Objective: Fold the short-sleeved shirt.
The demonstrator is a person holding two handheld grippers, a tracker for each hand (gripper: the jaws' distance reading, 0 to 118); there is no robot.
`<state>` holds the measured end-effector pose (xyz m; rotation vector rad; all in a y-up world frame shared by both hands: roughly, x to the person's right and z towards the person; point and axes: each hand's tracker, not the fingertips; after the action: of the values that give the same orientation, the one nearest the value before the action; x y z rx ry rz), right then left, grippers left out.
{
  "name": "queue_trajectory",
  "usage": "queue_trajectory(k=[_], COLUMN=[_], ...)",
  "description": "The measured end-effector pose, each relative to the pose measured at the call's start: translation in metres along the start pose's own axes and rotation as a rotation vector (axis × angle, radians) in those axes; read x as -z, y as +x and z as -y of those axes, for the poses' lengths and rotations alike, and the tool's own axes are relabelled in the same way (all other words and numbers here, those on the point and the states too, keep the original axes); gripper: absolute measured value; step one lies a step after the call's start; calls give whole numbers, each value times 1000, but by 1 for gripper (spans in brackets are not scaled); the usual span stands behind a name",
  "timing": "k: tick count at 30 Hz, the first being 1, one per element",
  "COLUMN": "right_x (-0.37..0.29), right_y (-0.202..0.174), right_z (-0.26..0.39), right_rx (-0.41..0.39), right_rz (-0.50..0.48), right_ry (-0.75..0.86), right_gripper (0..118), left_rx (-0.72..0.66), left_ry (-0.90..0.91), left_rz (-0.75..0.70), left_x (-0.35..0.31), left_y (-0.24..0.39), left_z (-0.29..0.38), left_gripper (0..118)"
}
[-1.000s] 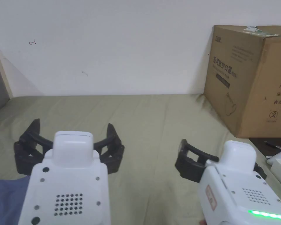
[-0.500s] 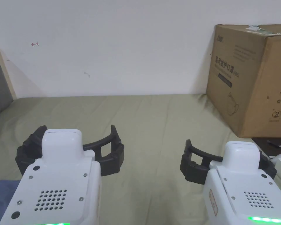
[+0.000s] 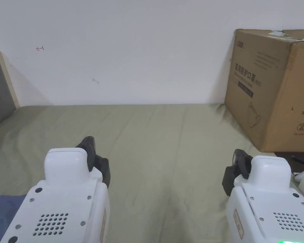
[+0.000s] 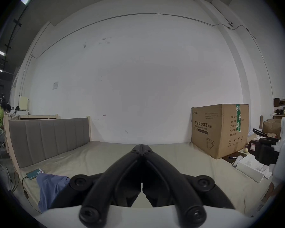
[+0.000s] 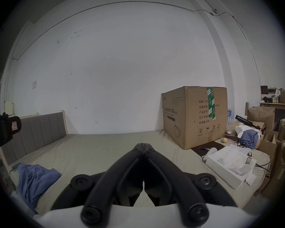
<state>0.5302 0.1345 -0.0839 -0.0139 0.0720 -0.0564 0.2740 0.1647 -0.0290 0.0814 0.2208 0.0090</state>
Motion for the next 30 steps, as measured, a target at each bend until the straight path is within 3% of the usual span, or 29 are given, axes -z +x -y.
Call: queue_trajectory(k=[5, 11, 17, 26, 30], right_x=[5, 11, 28, 12, -5], right_y=[1, -17, -67, -186, -219], right_z=[-3, -4, -11, -7, -3], right_rx=[26, -25, 20, -44, -100], right_rz=[-29, -83, -302, -702, -780], right_ry=[-21, -20, -34, -42, -26], right_gripper=[0, 0, 0, 0, 0], left_rx=[-43, -69, -38, 54, 62], left_ry=[-25, -36, -23, -53, -91], left_rz=[9, -29, -233, -575, -633], left_x=[4, 4, -22, -91, -103], left_y=[-5, -22, -73, -148, -161], left_z=[-1, -4, -15, -33, -32], left_gripper=[0, 0, 0, 0, 0])
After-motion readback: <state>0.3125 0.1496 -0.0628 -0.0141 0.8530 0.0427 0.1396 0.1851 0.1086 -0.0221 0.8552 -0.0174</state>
